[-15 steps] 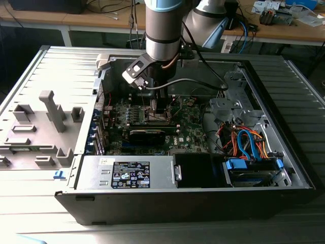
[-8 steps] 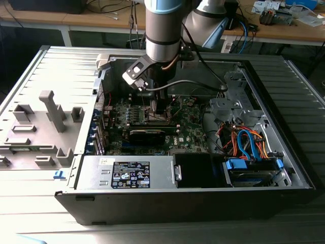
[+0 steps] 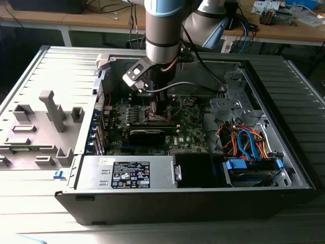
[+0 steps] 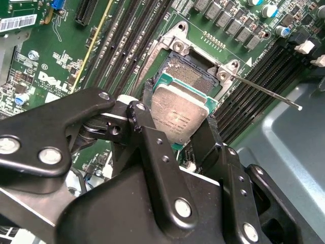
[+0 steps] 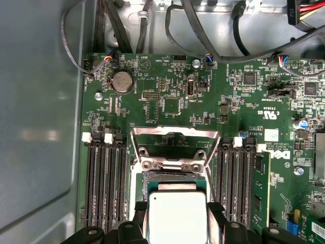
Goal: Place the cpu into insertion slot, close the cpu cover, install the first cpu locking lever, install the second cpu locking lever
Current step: 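Place the cpu into insertion slot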
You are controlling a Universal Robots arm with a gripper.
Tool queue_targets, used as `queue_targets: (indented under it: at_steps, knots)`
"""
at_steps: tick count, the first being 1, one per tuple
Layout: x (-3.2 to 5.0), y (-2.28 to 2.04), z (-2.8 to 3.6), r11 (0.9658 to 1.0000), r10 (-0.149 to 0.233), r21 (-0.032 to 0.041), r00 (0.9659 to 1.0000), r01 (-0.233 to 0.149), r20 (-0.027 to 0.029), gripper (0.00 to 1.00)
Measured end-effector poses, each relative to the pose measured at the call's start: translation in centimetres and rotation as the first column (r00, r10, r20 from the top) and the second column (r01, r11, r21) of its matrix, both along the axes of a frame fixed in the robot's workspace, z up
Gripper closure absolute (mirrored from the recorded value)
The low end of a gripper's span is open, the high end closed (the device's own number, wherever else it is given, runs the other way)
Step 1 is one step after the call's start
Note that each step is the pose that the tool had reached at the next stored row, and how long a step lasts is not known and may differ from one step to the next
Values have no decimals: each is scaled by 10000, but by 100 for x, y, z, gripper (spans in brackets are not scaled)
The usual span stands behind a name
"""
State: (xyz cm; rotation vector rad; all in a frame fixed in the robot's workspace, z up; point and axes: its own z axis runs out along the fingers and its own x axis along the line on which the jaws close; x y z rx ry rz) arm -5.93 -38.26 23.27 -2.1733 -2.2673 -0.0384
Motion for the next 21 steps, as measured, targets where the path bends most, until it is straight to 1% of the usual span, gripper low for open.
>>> queue_targets:
  at_steps: [1, 2, 3, 4, 5, 6, 7, 8, 12, 19, 21]
  knots:
    - [0, 1, -9, 10000, -1, -6, 10000, 1, 0, 45]
    - [-1, 3, -20, 10000, -2, -26, 10000, 2, 0, 45]
    - [0, 8, -31, 9999, -1, -138, 10000, 1, 0, 45]
    - [0, 12, -36, 9998, -1, -201, 10000, 1, 0, 45]
    - [0, 17, -43, 9997, -1, -247, 10000, 1, 0, 45]
    - [0, 29, -56, 9995, -1, -329, 10000, 1, 0, 45]
    - [0, 34, -61, 9994, -1, -347, 10000, 1, 0, 45]
    - [0, 42, -68, 9994, -1, -358, 10000, 1, -1, 45]
    - [0, 66, -95, 9993, 0, -361, 10000, 0, -1, 45]
    - [0, 93, -186, 9994, -4, -359, 10000, 4, 0, 45]
    - [0, 95, -203, 9994, -8, -360, 10000, 8, 0, 45]
